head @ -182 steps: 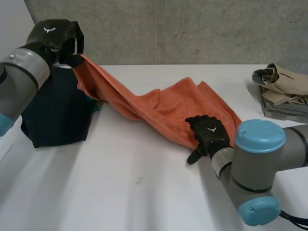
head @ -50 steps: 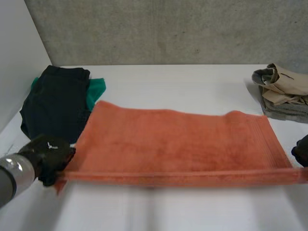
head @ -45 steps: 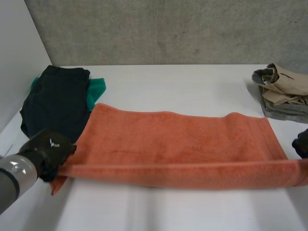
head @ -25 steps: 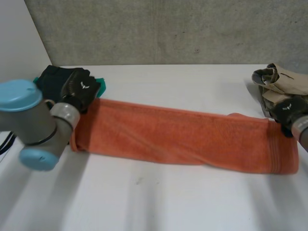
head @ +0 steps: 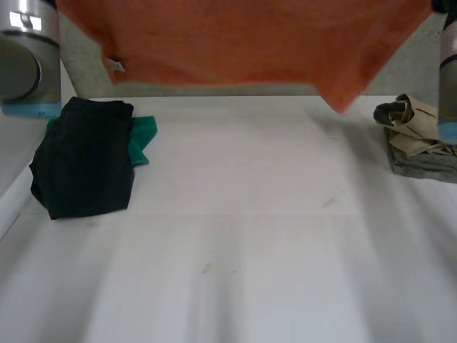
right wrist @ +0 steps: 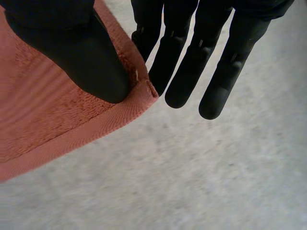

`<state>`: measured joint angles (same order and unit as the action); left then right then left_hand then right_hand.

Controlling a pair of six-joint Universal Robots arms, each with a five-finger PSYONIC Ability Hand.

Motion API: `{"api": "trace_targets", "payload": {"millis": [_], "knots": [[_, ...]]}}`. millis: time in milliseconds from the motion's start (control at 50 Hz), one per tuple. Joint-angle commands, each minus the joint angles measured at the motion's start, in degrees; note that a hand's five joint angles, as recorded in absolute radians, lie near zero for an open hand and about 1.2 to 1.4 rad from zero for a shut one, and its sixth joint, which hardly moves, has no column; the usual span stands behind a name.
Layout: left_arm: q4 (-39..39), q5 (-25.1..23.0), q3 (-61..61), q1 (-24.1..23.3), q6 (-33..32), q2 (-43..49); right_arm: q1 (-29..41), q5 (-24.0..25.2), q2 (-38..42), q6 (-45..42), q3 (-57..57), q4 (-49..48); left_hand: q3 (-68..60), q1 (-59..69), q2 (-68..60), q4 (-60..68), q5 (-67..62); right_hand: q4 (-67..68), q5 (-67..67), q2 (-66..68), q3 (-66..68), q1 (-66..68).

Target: Fold the laundry.

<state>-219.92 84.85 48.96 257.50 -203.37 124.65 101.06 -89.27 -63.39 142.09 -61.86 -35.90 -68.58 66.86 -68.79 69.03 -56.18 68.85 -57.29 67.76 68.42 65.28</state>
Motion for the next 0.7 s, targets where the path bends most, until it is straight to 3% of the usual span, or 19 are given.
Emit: {"api": "trace_targets", "payload": {"millis": [20, 280, 380, 480, 520, 600, 700], "knots": [[1.2, -0.9, 13.8, 0.4, -0.5, -0.3, 1.2, 1.4, 3.3, -0.2, -4.3, 5.3, -11.4, 13.1, -11.2, 11.0, -13.8, 11.2, -12.7, 12.2, 11.6, 14.7], [3.3, -6.5, 41.0, 0.4, -4.2, -3.9, 0.5, 6.4, 8.9, -0.9, -15.1, 23.0, -11.4, 13.1, -11.2, 11.0, -13.8, 11.2, -12.7, 12.2, 11.6, 14.7], [15.4, -6.5, 52.7, 0.7, -11.7, -13.2, 0.0, 8.8, 7.4, -3.7, -21.0, 35.4, -11.4, 13.1, -11.2, 11.0, -13.8, 11.2, -12.7, 12.2, 11.6, 14.7], [33.2, -5.9, 61.0, 1.7, -19.7, -23.4, -6.8, 10.7, -5.7, -15.6, -30.7, 52.5, -11.4, 13.1, -11.2, 11.0, -13.8, 11.2, -12.7, 12.2, 11.6, 14.7], [43.5, -5.8, 64.2, 2.7, -23.4, -27.9, -9.7, 10.7, -9.5, -19.7, -33.7, 56.8, -11.4, 13.1, -11.2, 11.0, -13.8, 11.2, -12.7, 12.2, 11.6, 14.7], [56.1, -6.5, 66.5, 4.5, -27.2, -32.5, -14.7, 11.7, -15.1, -29.1, -38.4, 63.5, -11.4, 13.1, -11.2, 11.0, -13.8, 11.2, -12.7, 12.2, 11.6, 14.7], [53.7, -6.4, 64.7, 4.9, -27.8, -33.0, -16.1, 12.5, -15.9, -28.7, -38.3, 59.6, -11.4, 13.1, -11.2, 11.0, -13.8, 11.2, -12.7, 12.2, 11.6, 14.7]]}}
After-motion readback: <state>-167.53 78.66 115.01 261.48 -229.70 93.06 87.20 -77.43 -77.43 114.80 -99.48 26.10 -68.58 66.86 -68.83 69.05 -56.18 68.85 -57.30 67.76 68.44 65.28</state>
